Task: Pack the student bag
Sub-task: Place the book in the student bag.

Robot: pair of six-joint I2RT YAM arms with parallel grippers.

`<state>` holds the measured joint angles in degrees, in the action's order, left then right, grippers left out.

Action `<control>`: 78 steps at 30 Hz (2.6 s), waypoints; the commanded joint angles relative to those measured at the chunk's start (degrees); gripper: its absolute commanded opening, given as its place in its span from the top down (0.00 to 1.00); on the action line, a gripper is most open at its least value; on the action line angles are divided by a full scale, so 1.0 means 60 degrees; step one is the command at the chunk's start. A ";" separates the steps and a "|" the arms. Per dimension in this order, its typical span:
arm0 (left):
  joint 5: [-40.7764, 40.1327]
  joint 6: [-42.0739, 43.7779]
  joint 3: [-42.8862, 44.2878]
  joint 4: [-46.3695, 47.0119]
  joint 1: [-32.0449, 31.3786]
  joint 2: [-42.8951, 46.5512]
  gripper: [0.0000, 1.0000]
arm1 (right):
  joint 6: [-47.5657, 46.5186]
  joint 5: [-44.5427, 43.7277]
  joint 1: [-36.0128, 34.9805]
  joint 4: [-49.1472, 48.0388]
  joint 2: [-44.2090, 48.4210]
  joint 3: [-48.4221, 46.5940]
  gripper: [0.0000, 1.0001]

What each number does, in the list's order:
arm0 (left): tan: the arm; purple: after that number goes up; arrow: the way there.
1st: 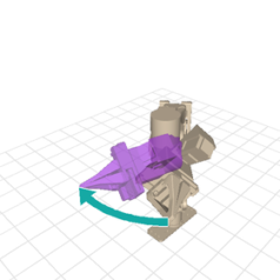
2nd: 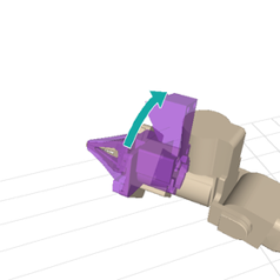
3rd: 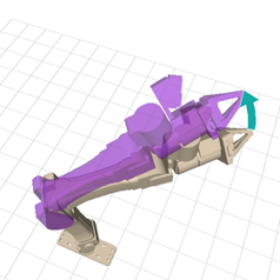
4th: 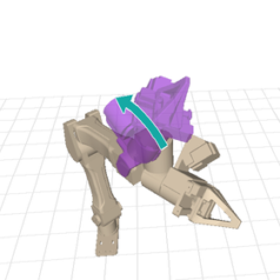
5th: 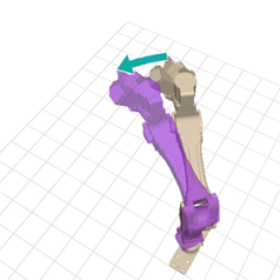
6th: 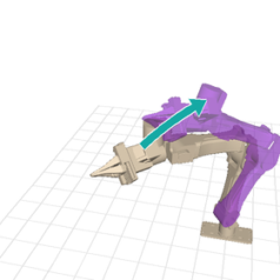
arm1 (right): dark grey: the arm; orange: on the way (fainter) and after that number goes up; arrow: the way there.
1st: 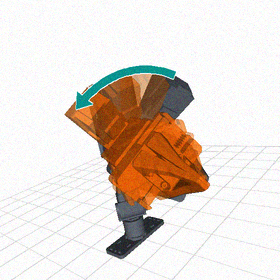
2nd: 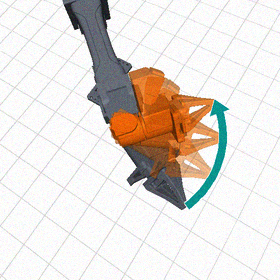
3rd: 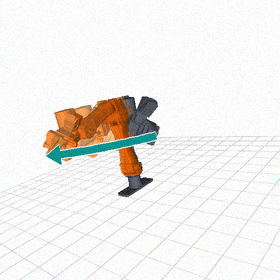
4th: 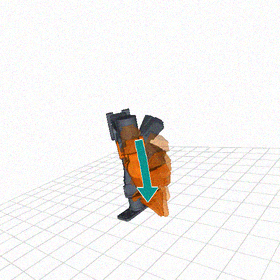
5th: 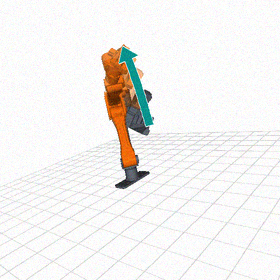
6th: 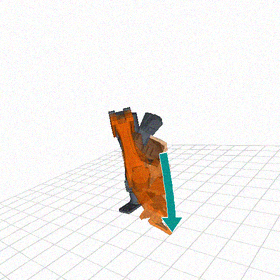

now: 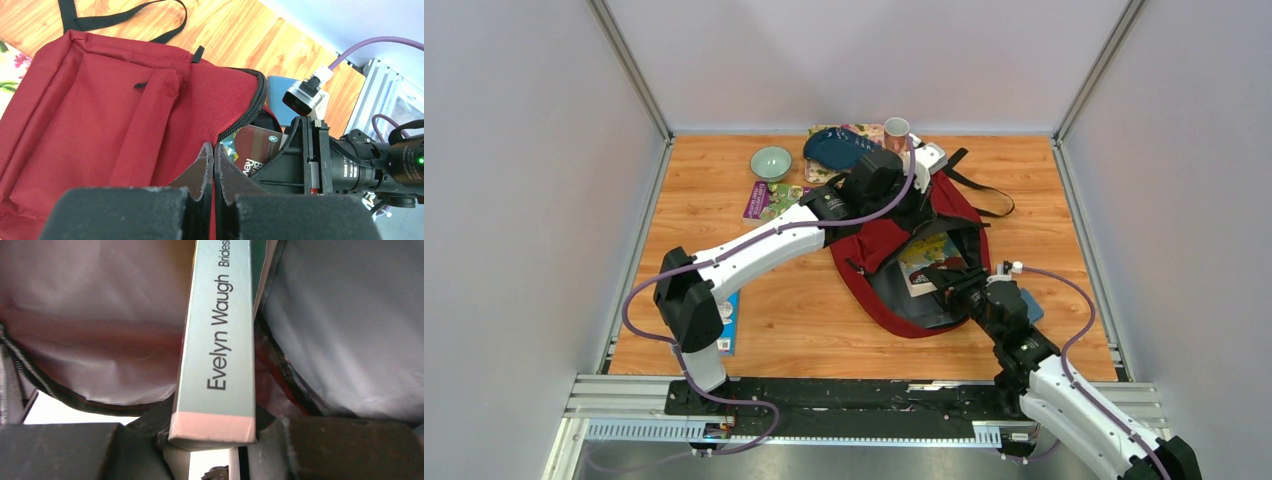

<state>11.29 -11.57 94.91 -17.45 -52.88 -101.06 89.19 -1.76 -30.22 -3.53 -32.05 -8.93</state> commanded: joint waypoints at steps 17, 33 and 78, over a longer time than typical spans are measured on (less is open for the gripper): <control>0.0330 -0.0151 0.0353 0.0477 0.0025 0.0392 1.00 | 0.0327 0.0879 0.0378 -0.5765 -0.2854 -0.0064 1.00; 0.1033 -0.0312 0.0090 0.0579 0.0025 0.0788 1.00 | -0.0231 0.0396 0.0393 -0.9942 -0.8278 -0.1529 0.96; 0.1268 -0.0810 -0.1346 0.1224 0.0054 0.1535 1.00 | -0.0085 0.0308 0.0539 -0.4859 -0.8382 -0.2438 1.00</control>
<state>16.93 -15.09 87.11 -14.00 -52.73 -95.98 85.71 2.81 -27.18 -23.77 -80.27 -20.71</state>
